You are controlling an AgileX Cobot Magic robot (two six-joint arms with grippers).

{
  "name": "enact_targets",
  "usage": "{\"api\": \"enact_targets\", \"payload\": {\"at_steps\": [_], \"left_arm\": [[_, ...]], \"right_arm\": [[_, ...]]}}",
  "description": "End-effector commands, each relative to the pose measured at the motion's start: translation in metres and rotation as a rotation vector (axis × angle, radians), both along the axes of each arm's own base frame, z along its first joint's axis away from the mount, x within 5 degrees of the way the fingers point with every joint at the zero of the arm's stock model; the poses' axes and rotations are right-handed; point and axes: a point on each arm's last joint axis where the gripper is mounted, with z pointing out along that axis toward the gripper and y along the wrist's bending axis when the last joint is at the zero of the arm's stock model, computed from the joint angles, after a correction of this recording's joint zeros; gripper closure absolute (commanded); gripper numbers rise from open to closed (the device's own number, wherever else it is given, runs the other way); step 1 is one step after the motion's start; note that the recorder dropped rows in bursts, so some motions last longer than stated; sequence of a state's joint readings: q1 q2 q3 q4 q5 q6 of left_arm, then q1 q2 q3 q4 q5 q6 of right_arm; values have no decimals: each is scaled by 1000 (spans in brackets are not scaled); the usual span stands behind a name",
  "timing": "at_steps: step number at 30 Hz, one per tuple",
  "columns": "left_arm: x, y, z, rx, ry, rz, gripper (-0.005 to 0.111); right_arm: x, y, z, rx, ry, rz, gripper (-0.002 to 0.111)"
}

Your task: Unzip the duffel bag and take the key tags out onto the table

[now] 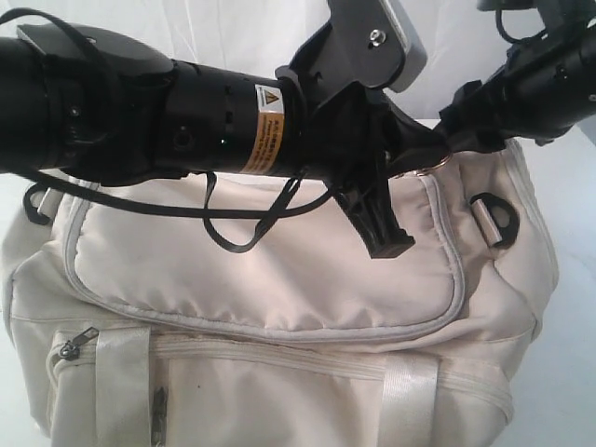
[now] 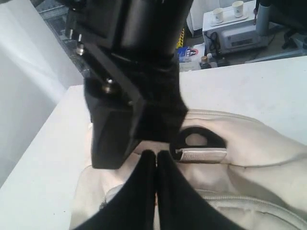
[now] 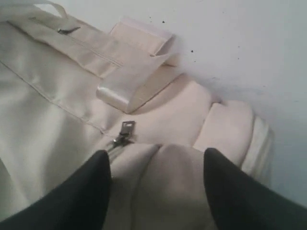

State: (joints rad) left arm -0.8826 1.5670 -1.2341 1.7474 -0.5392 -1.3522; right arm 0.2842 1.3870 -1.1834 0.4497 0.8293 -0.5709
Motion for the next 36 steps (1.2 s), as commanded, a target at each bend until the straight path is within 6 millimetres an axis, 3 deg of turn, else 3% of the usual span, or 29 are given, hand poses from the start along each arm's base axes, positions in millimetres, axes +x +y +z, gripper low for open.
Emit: {"api": "enact_targets", "payload": {"at_steps": [1, 6, 11, 17, 19, 28, 36], "left_arm": [[-9, 1, 8, -22, 1, -48, 105], [-9, 1, 8, -23, 3, -56, 105], [-10, 0, 8, -24, 6, -65, 105], [-10, 0, 8, -24, 6, -65, 105], [-10, 0, 8, -24, 6, -65, 105], [-11, 0, 8, -25, 9, -75, 105], [-11, 0, 8, -25, 9, -76, 105]], "right_arm": [[-10, -6, 10, -135, -123, 180, 58], [-20, -8, 11, -268, -187, 396, 58], [-24, -11, 7, -348, -178, 491, 57], [-24, -6, 7, -402, -220, 527, 31], [-24, -2, 6, -445, -240, 551, 27], [-11, 10, 5, -542, -392, 598, 28], [-1, 14, -12, -547, -327, 621, 51]]}}
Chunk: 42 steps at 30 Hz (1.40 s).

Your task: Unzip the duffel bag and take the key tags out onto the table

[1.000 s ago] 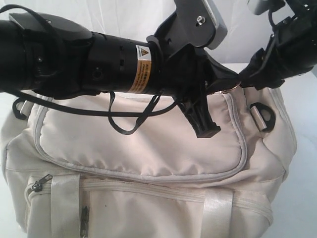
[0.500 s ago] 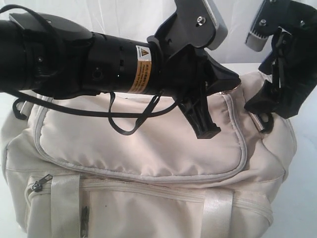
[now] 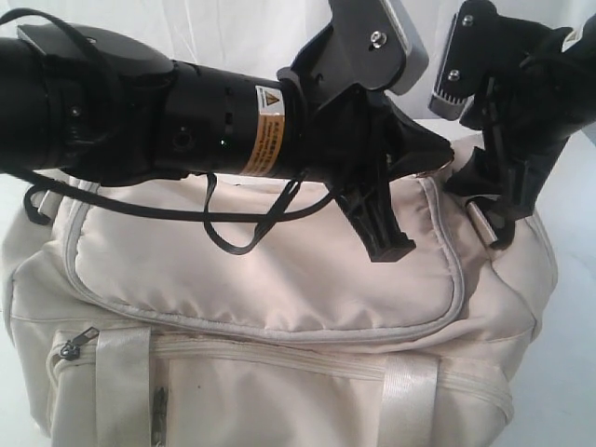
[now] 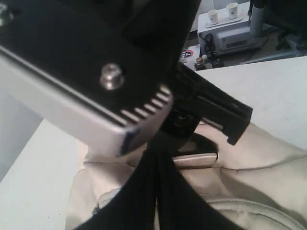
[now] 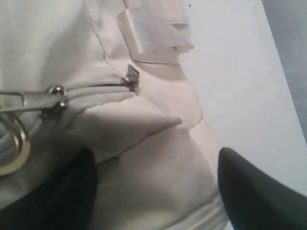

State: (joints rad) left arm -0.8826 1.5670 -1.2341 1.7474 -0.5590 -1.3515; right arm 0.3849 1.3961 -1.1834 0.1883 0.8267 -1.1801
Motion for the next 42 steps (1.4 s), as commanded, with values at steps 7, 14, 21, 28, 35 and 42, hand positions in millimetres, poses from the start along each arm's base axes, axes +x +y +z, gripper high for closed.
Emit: {"api": "enact_targets", "payload": {"at_steps": [7, 14, 21, 28, 35, 42], "left_arm": [[-9, 1, 8, -23, 5, -57, 105], [3, 5, 8, -2, -60, 79, 105], [27, 19, 4, -20, 5, 284, 71], [28, 40, -51, 136, 45, 436, 58], [18, 45, -75, 198, 102, 393, 58], [9, 37, -74, 177, 148, 272, 58]], "right_arm": [[7, 3, -3, 2, -27, 1, 87], [10, 4, -1, 79, -28, -100, 108], [-13, 8, 29, 347, 29, -186, 108], [-23, 11, 27, 363, 133, -162, 88], [-25, 20, 14, 312, 175, -125, 65], [-20, 31, -21, 227, 267, -109, 65]]}}
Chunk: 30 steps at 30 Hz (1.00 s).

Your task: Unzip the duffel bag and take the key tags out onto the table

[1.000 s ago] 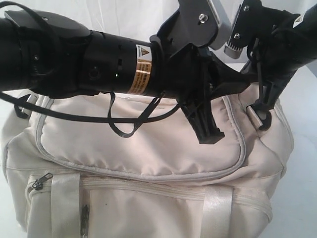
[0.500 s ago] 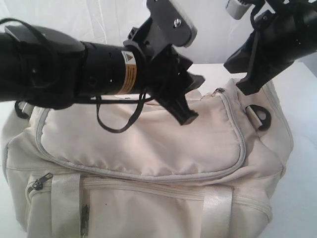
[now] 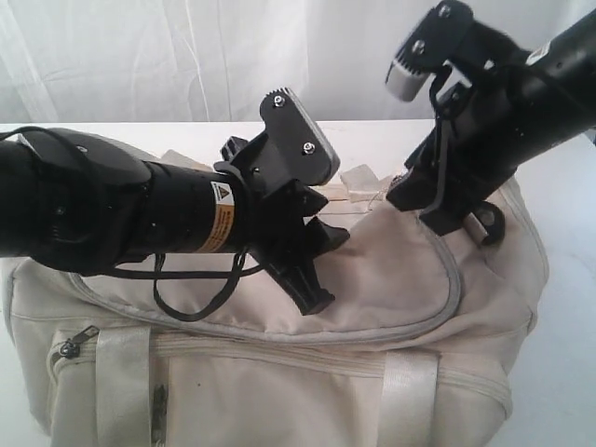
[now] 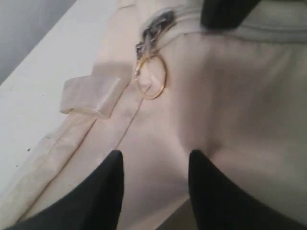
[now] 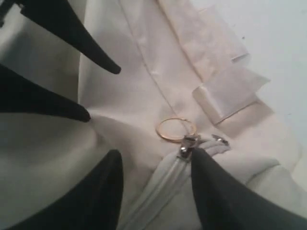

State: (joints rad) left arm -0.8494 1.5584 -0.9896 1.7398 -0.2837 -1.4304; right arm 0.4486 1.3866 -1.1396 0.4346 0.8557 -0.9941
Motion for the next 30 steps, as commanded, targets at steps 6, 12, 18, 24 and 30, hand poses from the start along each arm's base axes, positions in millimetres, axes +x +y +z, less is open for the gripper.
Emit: {"api": "enact_targets", "payload": {"at_steps": [6, 12, 18, 24, 30], "left_arm": [[-16, -8, 1, -52, 86, -168, 58], [-16, -8, 4, -51, 54, -184, 58], [-10, -14, 27, -123, -42, -188, 58], [6, -16, 48, -120, -131, -83, 58], [12, -23, 30, -46, -145, -108, 58]], "right_arm": [[5, -10, -21, -206, 4, -4, 67], [7, -10, -24, -204, 19, -26, 82], [3, -12, -32, -265, 97, 8, 102], [-3, -15, -32, -317, 112, 112, 108], [-6, -16, -29, -335, 74, 169, 108]]}}
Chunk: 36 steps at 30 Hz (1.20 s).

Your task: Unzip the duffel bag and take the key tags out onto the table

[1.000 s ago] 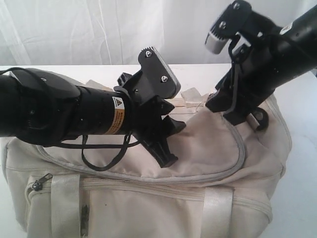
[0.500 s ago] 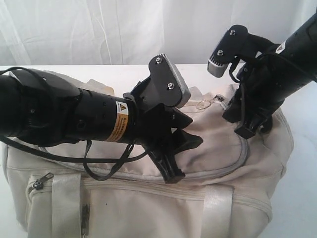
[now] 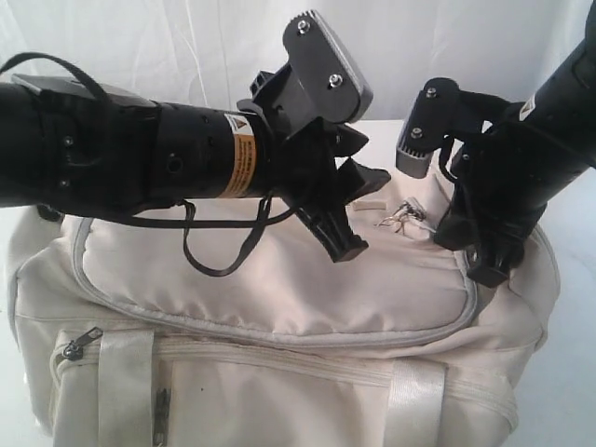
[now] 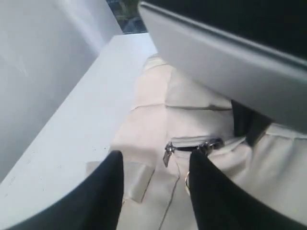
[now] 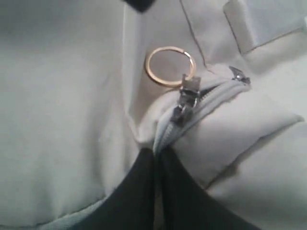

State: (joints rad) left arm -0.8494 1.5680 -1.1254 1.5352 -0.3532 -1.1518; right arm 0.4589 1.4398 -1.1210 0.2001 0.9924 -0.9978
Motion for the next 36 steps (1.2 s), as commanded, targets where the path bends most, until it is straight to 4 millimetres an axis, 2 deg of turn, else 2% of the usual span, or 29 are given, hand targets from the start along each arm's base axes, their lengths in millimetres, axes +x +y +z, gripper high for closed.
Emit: {"api": "enact_targets", "payload": {"at_steps": [1, 7, 13, 16, 22, 30, 36], "left_arm": [[6, -6, -17, 67, -10, -14, 58], [8, -17, -42, 119, 9, -96, 58], [9, -21, -54, 137, 29, -119, 58], [5, -24, -52, 117, 24, -174, 58], [7, -26, -46, 23, 33, -138, 58], [17, -33, -74, 63, 47, -113, 58], [21, -34, -72, 32, -4, -82, 58]], "right_arm": [[-7, -4, 3, -45, -8, 82, 108], [-7, -5, 7, -34, -34, 81, 108], [-6, -4, 7, -29, -42, 79, 108], [-6, -4, 7, -24, -50, 76, 108], [-6, -4, 7, -22, -51, 75, 108], [-7, -1, 8, 7, -37, 68, 108], [-7, -1, 8, 10, -36, 68, 108]]}}
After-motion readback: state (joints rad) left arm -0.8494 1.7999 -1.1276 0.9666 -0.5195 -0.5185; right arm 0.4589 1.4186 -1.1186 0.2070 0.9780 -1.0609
